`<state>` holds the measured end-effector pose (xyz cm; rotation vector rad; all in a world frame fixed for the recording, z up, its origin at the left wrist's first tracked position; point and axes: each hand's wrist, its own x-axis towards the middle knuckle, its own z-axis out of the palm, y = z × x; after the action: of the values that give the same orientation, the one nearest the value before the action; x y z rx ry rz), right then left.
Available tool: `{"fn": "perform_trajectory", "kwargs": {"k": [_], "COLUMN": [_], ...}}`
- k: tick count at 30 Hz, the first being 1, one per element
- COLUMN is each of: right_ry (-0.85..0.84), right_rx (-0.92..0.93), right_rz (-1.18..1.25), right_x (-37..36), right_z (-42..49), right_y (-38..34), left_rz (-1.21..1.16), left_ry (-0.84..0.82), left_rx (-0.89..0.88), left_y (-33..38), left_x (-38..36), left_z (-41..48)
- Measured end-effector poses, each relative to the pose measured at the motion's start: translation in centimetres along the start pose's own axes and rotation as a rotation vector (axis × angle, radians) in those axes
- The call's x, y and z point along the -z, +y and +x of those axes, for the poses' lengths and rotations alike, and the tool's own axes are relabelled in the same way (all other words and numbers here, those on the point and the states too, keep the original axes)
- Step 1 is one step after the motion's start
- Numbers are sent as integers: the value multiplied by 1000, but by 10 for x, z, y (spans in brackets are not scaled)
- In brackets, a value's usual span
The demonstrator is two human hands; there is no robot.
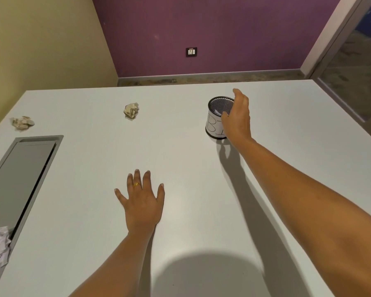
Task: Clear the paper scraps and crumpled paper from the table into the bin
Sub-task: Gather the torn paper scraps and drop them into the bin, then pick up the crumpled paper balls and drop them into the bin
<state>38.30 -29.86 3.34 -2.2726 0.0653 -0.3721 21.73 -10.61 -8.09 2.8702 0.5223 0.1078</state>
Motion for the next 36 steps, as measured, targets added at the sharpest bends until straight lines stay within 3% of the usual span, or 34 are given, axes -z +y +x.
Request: {"fn": "perform_trajectory", "kwargs": {"k": [5, 8, 15, 19, 30, 36], "right_ry": [28, -23, -403, -516, -579, -621], "right_rx": [24, 156, 175, 213, 292, 355], "right_rz": [89, 17, -247, -342, -397, -400], "right_x": [-2, -10, -45, -61, -117, -157], "right_z": [-24, -52, -102, -110, -78, -53], "right_y": [3, 7, 23, 23, -21, -55], "left_rz": [1, 5, -39, -55, -55, -31], "left_ry": [9, 11, -12, -32, -27, -41], "left_rx": [-4, -8, -10, -32, 170, 202], "left_y": [-1, -2, -4, -13, -104, -97], "left_x": [-1, -1, 3, 6, 30, 27], "left_z": [1, 0, 1, 9, 83, 103]}}
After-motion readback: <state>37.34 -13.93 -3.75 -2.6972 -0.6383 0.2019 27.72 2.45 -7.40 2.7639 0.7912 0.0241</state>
